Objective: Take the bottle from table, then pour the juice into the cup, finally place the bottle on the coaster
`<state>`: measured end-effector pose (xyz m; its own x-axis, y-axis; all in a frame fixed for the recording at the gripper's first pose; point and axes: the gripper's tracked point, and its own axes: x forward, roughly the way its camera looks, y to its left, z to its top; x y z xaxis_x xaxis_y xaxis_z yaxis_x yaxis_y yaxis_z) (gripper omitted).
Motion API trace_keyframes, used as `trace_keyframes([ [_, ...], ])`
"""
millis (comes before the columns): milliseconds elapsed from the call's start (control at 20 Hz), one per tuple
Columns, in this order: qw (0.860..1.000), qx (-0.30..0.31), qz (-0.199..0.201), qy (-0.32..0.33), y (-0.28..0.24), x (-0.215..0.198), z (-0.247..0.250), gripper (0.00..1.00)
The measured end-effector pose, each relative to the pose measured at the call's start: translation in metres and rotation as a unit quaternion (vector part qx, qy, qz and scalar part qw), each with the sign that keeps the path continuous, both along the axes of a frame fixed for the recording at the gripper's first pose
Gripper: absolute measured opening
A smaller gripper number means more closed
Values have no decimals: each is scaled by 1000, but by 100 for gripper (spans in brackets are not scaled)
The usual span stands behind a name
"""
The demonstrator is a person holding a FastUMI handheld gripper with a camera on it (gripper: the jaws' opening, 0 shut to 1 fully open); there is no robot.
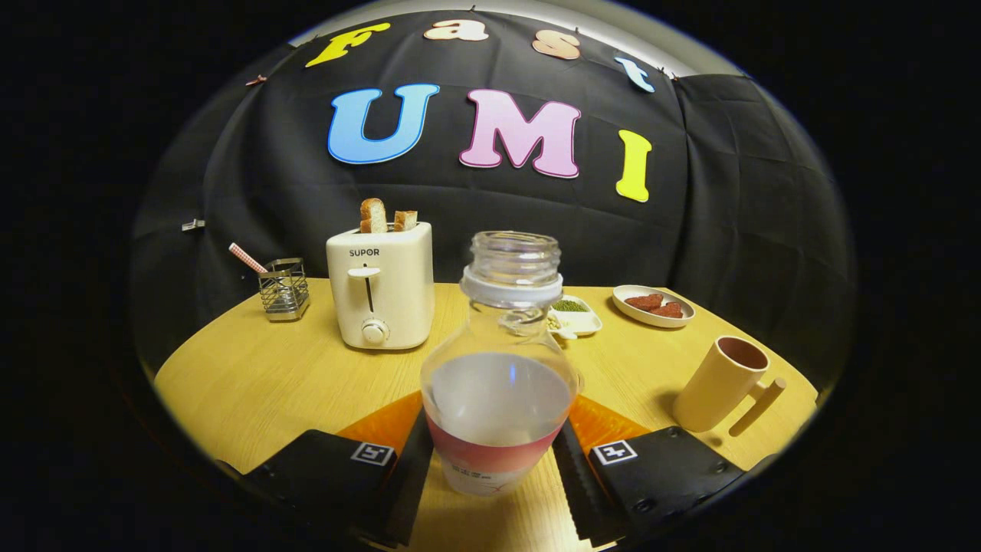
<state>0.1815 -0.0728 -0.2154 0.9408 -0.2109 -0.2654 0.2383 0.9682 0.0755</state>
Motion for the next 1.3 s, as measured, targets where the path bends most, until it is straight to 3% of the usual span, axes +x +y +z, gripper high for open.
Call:
trace_keyframes([
  [400,1000,17,16,2,-2,-6,10,71],
  [850,991,133,11,-15,-20,-14,56,71],
  [1300,952,304,4,-33,-68,-26,85,71],
])
